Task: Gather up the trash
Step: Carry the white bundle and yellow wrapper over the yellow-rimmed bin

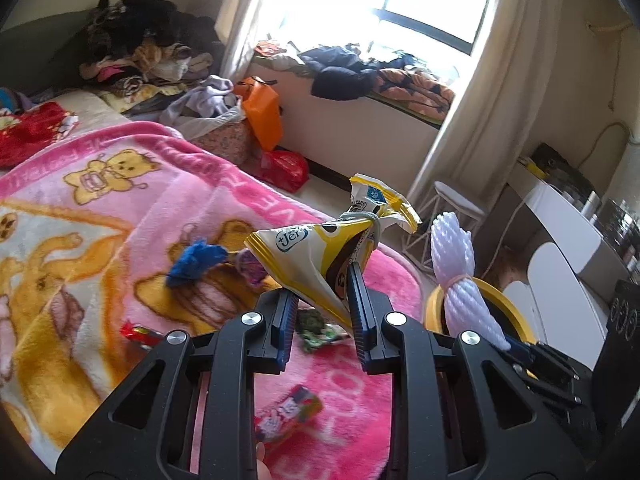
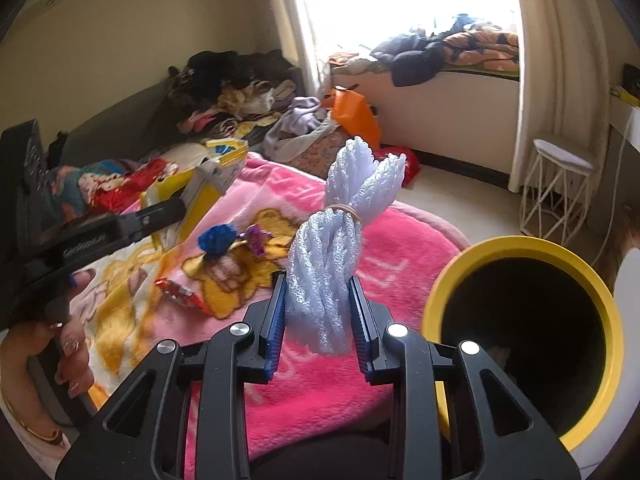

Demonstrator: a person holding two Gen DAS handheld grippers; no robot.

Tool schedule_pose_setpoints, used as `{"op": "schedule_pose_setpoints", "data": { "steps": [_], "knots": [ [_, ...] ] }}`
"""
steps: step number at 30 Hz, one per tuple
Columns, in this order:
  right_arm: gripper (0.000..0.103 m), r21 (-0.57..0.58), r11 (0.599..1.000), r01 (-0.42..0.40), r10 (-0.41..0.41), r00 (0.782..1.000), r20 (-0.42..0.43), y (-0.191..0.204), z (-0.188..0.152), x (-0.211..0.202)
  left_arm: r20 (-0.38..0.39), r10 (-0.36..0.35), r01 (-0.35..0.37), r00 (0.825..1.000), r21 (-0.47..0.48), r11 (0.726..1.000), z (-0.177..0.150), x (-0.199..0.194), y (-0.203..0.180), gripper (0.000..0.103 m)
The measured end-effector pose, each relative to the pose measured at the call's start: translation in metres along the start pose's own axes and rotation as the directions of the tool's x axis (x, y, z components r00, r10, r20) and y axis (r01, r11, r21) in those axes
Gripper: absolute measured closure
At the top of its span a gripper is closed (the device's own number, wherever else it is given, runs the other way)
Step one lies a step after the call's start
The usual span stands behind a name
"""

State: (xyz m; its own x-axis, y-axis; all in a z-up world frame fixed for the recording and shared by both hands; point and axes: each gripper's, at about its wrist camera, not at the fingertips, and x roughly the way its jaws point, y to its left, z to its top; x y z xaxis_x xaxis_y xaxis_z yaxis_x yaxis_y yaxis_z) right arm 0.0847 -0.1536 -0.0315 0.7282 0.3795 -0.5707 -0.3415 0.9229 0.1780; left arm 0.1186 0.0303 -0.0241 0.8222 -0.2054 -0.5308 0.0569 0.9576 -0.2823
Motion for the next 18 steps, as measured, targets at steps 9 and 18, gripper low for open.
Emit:
{"op": "schedule_pose_setpoints", "data": {
  "steps": [9, 18],
  "knots": [
    [0.075, 0.082, 0.995, 0.064, -0.066, 0.998, 0.011, -0.038, -0.003, -0.014, -0.016, -0.049, 0.050, 0.999, 0.053, 0.997, -0.005, 0.009, -0.032, 0.084],
    [0.075, 0.139, 0.983, 0.121, -0.124, 0.992, 0.009, -0.068, -0.011, -0.022, -0.035, -0.085, 0.088, 0.996, 0.106, 0.990, -0.010, 0.017, -0.059, 0.084]
  ]
}}
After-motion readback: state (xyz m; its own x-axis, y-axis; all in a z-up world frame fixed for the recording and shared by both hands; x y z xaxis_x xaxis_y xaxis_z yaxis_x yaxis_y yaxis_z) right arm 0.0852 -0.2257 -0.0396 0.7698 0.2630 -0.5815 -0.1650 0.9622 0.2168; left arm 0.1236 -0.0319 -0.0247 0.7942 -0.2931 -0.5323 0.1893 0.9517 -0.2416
